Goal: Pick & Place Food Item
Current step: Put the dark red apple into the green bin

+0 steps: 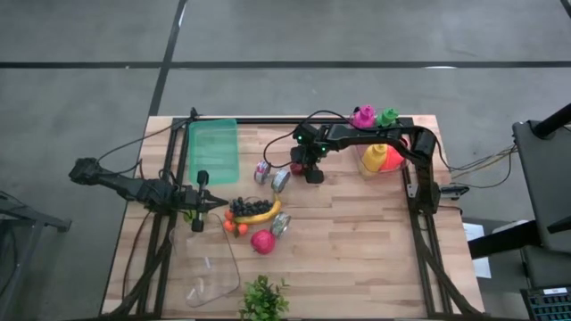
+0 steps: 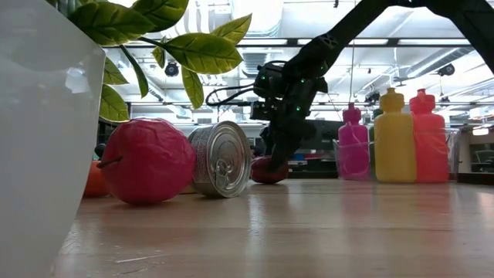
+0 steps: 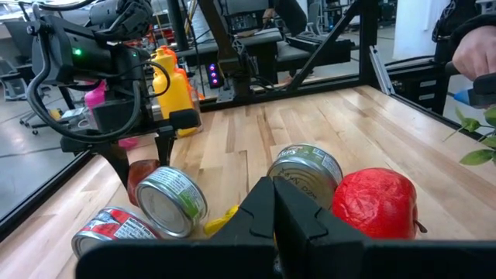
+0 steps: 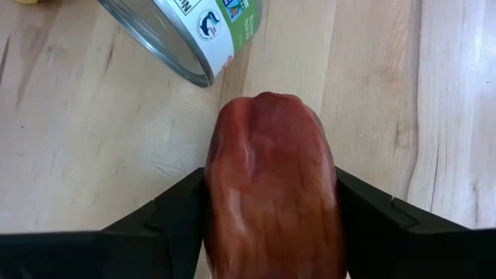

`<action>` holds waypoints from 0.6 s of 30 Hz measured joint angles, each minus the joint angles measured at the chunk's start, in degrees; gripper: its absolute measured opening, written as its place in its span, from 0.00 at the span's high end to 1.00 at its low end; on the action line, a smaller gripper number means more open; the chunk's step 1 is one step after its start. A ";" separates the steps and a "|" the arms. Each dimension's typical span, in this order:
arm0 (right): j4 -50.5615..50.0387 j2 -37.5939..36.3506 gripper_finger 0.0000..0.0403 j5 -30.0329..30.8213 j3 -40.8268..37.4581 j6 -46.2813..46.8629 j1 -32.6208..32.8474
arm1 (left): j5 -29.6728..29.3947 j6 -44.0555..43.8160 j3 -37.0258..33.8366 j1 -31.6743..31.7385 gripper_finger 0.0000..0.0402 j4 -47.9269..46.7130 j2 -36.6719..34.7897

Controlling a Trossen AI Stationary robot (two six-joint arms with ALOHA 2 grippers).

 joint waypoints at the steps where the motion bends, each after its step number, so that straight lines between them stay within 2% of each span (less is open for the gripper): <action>1: 0.00 0.00 0.43 0.02 0.00 0.00 0.00 | 0.00 0.00 0.00 0.00 1.00 0.00 0.00; 18: 0.00 -0.09 0.41 0.09 -0.04 0.57 0.00 | 0.00 0.15 0.00 0.00 1.00 -0.02 0.00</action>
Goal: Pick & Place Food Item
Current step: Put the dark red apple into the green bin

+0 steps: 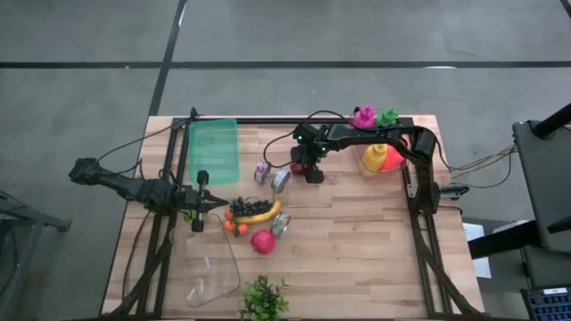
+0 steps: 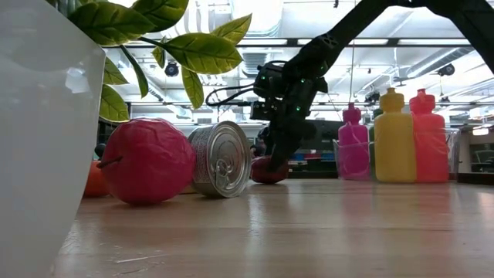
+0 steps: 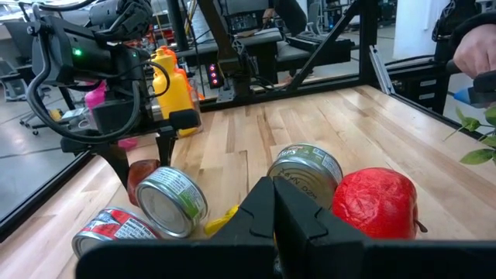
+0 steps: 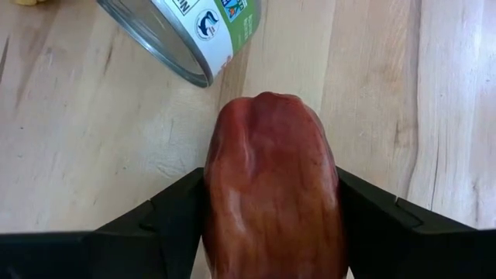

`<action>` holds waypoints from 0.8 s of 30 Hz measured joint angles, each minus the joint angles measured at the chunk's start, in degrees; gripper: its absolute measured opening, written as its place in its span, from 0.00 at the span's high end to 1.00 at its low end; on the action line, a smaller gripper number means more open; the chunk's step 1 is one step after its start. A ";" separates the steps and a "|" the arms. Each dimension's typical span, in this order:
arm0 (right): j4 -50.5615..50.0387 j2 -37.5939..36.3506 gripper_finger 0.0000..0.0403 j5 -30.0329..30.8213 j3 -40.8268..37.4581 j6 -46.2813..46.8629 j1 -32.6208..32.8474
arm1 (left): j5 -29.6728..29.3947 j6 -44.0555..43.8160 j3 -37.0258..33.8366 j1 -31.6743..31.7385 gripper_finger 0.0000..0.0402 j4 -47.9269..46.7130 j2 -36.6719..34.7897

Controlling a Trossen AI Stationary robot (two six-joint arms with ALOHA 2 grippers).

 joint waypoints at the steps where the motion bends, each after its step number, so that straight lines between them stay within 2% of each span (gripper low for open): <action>1: -0.02 -0.08 0.41 0.02 -0.02 0.19 0.00 | 0.00 0.01 0.00 0.00 1.00 0.01 0.00; 13: 0.00 -5.56 0.41 -0.02 -0.04 1.92 0.36 | 0.00 0.00 0.00 0.00 1.00 -0.02 0.02; 24: 1.13 -11.80 0.41 -0.20 -0.20 5.50 4.10 | 0.00 -0.02 0.02 0.02 1.00 -0.02 0.00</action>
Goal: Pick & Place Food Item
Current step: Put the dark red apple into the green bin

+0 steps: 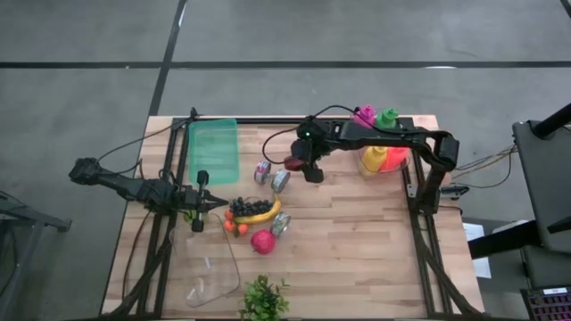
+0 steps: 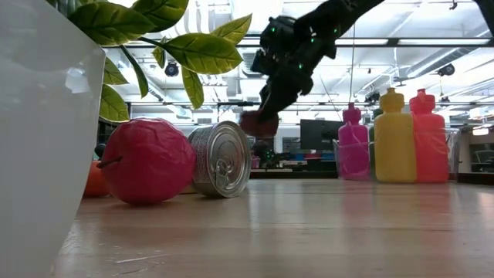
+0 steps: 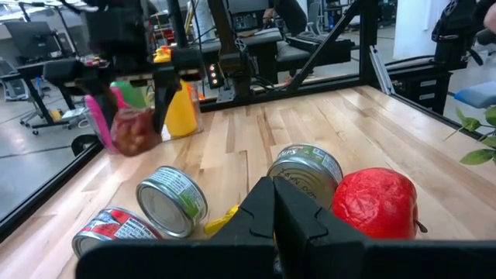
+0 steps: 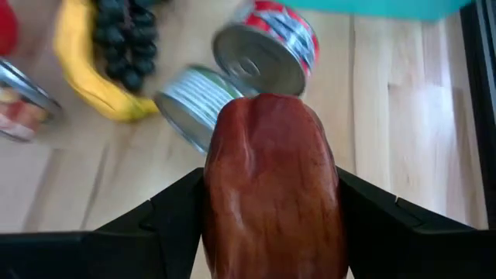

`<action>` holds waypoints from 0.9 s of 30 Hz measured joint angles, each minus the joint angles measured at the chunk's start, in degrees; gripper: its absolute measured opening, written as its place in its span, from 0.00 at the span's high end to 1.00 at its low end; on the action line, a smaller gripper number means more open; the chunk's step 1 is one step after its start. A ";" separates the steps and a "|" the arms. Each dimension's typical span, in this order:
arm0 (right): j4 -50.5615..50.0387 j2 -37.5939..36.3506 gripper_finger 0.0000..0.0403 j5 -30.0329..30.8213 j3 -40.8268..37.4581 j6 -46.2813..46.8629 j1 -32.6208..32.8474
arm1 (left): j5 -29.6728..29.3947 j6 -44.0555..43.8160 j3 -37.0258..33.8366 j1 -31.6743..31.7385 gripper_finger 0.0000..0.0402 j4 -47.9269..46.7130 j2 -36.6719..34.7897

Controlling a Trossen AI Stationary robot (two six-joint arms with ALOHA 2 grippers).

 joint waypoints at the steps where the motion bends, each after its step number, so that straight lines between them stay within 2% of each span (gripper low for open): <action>1: -0.08 -0.31 0.41 0.00 0.00 0.27 0.53 | 0.00 0.00 0.01 0.00 1.00 0.00 0.02; 16: 3.53 -3.85 0.40 -0.20 -0.11 3.24 6.62 | -0.01 -0.04 0.01 0.00 1.00 -0.02 0.00; 27: 14.92 -4.00 0.40 -1.07 -0.11 3.01 7.19 | -0.02 -0.15 0.01 0.00 1.00 -0.02 0.00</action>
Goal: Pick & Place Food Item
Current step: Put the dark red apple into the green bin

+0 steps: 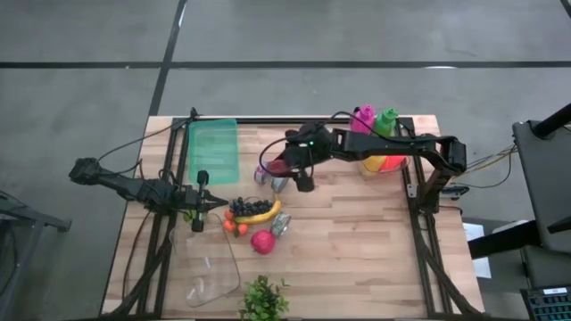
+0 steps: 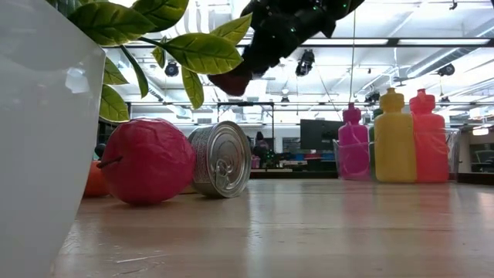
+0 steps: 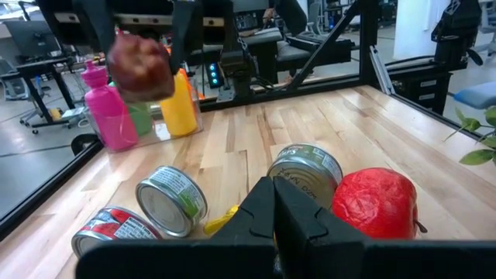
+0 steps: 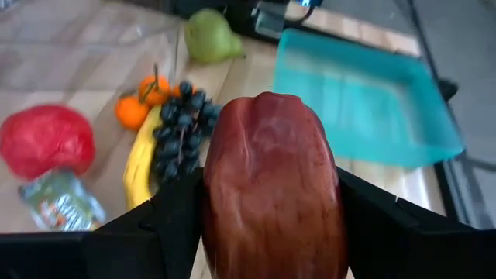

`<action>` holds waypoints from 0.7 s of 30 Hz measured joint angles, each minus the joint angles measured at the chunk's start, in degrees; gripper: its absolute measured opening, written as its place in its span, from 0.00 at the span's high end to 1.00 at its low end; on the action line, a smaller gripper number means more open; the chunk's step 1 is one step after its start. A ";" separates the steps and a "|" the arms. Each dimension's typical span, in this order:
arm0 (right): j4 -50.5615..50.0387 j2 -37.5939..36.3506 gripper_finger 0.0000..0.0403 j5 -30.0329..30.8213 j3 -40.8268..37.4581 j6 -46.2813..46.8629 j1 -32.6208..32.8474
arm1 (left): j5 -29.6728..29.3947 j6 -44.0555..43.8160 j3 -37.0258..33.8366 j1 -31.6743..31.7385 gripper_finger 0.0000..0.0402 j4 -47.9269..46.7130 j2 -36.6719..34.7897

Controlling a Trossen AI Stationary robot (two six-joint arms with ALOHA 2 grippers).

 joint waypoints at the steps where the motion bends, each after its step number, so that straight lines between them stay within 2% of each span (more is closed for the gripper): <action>1: 1.01 0.00 0.40 0.01 0.00 0.14 -0.01 | 0.00 0.00 0.00 0.00 1.00 0.00 0.00; 8: 4.97 0.00 0.40 0.84 -0.07 2.73 -0.03 | 0.00 0.03 0.00 0.00 1.00 0.00 0.00; 12: 7.54 0.00 0.40 -2.26 -1.45 2.10 -0.01 | 0.00 0.18 0.00 0.00 1.00 0.00 0.00; 17: 18.27 0.00 0.40 -9.22 -6.28 2.35 -0.03 | 0.00 0.20 0.00 -0.02 1.00 0.00 0.00; 21: 29.08 0.00 0.40 -10.05 -11.45 5.31 -0.01 | 0.00 0.18 0.00 -0.02 1.00 0.00 0.00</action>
